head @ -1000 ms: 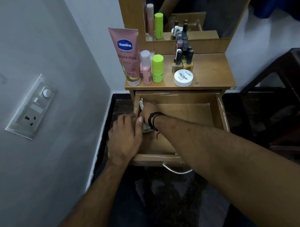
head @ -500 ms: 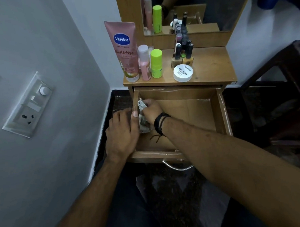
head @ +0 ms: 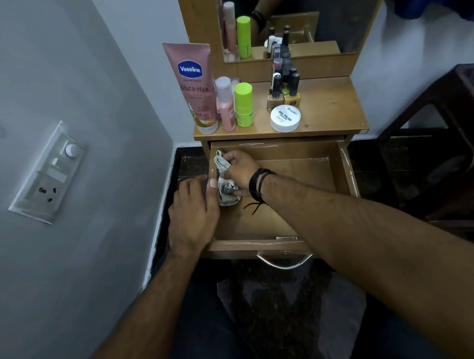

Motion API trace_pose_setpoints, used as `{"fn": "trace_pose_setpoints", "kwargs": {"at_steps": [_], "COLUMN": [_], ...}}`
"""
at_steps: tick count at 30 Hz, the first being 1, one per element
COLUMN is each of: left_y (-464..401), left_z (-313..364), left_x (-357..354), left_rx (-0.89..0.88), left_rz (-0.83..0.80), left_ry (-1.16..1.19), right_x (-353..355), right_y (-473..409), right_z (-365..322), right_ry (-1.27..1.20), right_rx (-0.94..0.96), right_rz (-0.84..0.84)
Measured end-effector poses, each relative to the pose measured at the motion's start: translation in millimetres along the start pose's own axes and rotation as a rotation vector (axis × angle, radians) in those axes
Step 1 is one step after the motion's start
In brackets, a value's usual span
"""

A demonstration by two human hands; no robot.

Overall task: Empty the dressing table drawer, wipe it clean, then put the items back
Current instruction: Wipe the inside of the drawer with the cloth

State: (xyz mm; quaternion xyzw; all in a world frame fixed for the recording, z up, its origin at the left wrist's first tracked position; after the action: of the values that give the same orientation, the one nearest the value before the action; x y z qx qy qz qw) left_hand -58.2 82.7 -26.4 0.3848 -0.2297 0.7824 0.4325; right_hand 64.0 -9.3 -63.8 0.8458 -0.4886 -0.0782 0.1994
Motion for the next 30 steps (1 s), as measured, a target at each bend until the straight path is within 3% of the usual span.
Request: {"fn": "trace_pose_setpoints", "kwargs": {"at_steps": [3,6,8,12,16,19,22,26,30], "left_y": [-1,-1,-2,0,0,0,-1,-1,-1], "left_z": [-2,-1,-1,1,1,0,0,0,0], "left_x": [0,0,0,0,-1,-1,-1,-1,-3], "left_rx": [0.005,0.007,0.007,0.008,0.009,0.006,0.012,0.015,0.002], "left_rz": [-0.001,-0.005,-0.005,-0.008,-0.018,-0.018,-0.011,-0.016,-0.018], "left_ry": [0.007,-0.001,-0.005,-0.021,-0.051,-0.058,-0.059,-0.057,-0.072], "right_x": [1,-13,-24,-26,-16,6,6,-32,-17], "right_y": [18,49,55,59,79,83,88,91,95], "right_z": [1,20,28,29,24,23,17,7,7], "right_ry": [0.334,0.605,0.770,0.796,0.909,1.039,1.054,0.898,1.001], "right_rx": [0.107,0.063,0.102,0.150,0.184,0.100,0.112,0.251,0.205], "right_rz": [-0.125,-0.475,-0.597,-0.580,-0.723,-0.784,-0.743,-0.562,-0.636]}}
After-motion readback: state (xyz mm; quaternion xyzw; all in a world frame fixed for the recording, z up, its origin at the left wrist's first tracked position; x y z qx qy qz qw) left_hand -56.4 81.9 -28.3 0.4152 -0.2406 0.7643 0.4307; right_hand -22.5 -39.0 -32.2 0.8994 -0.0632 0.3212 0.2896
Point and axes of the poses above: each hand's wrist, its own y-axis away from the middle knuckle, its own x-axis out of the back of the hand, z = x × y, the point moved 7 cm from there along -y, towards the middle knuckle, and after that the axes turned 7 degrees about x, right-handed, at the moved point
